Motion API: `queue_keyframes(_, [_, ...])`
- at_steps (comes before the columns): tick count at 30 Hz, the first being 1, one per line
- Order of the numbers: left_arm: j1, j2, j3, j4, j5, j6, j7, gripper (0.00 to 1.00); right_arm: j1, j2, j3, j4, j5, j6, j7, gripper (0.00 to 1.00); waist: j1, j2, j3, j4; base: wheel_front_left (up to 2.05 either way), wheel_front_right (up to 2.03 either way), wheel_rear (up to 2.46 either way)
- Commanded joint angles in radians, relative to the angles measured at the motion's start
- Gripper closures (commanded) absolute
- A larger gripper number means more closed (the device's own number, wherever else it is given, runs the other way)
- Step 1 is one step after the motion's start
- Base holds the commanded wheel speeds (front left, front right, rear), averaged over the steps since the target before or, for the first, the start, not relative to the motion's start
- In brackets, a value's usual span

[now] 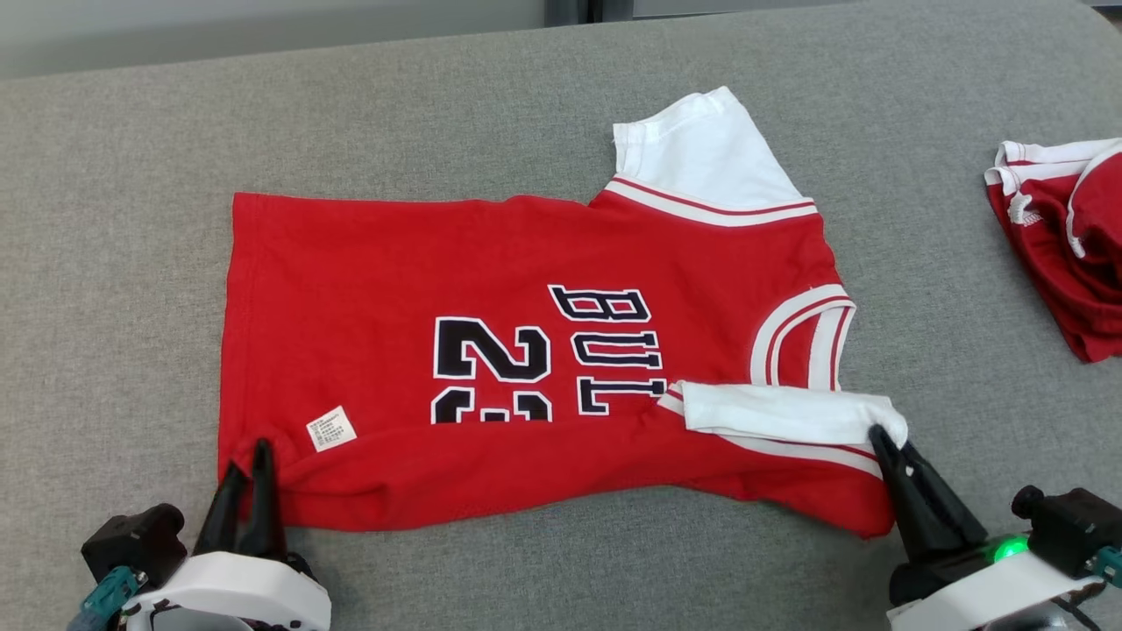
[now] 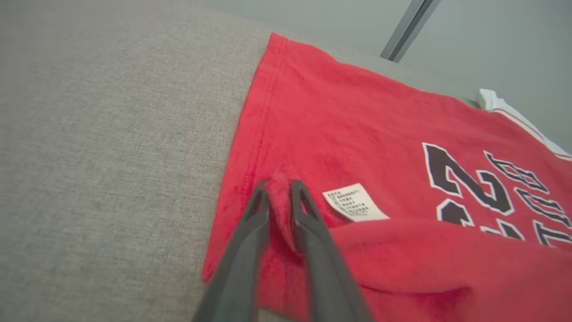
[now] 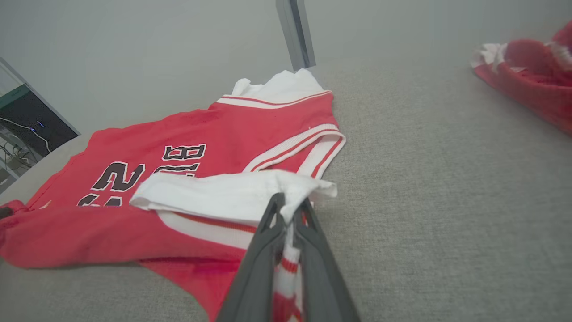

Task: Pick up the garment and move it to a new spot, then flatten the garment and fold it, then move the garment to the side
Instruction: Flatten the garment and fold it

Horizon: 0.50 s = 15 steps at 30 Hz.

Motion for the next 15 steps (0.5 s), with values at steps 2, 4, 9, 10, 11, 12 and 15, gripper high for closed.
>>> queue_keyframes(2, [-0.026,-0.004,0.003,0.015,-0.001,-0.007,-0.052,0.00,-0.009,0.007,-0.037,-0.003,-0.030,0.000,-0.004,0.00,0.0000,0.0000,-0.015,0.002,0.00,0.00,0.00])
queue_keyframes(4, [-0.029,-0.011,0.002,0.019,0.011,-0.009,-0.110,0.00,-0.007,0.015,-0.067,-0.022,-0.060,0.000,-0.004,0.00,0.0000,0.0000,-0.029,0.003,0.00,0.00,0.00])
queue_keyframes(9, [-0.051,-0.021,-0.002,0.002,0.057,-0.006,-0.216,0.00,-0.002,0.040,-0.162,-0.064,-0.142,0.000,-0.004,0.00,0.0000,0.0000,-0.072,0.004,0.00,0.00,0.00])
queue_keyframes(10, [-0.049,-0.022,-0.003,-0.005,0.073,-0.008,-0.224,0.00,0.002,0.047,-0.183,-0.067,-0.158,0.000,-0.004,0.00,0.0000,0.0000,-0.083,0.004,0.00,0.00,0.00])
queue_keyframes(11, [-0.048,-0.024,-0.003,-0.014,0.085,-0.010,-0.229,0.00,0.008,0.052,-0.203,-0.073,-0.180,0.000,-0.004,0.00,0.0000,0.0000,-0.092,0.004,0.00,0.00,0.00])
queue_keyframes(12, [-0.050,-0.024,-0.002,-0.023,0.103,-0.009,-0.233,0.00,0.009,0.058,-0.225,-0.084,-0.200,0.000,-0.004,0.00,0.0000,0.0000,-0.103,0.005,0.00,0.00,0.00])
queue_keyframes(15, [-0.047,-0.026,0.010,-0.069,0.151,-0.020,-0.234,0.00,0.027,0.077,-0.271,-0.093,-0.245,0.000,-0.004,0.00,0.0000,0.0000,-0.131,0.009,0.00,0.00,0.00])
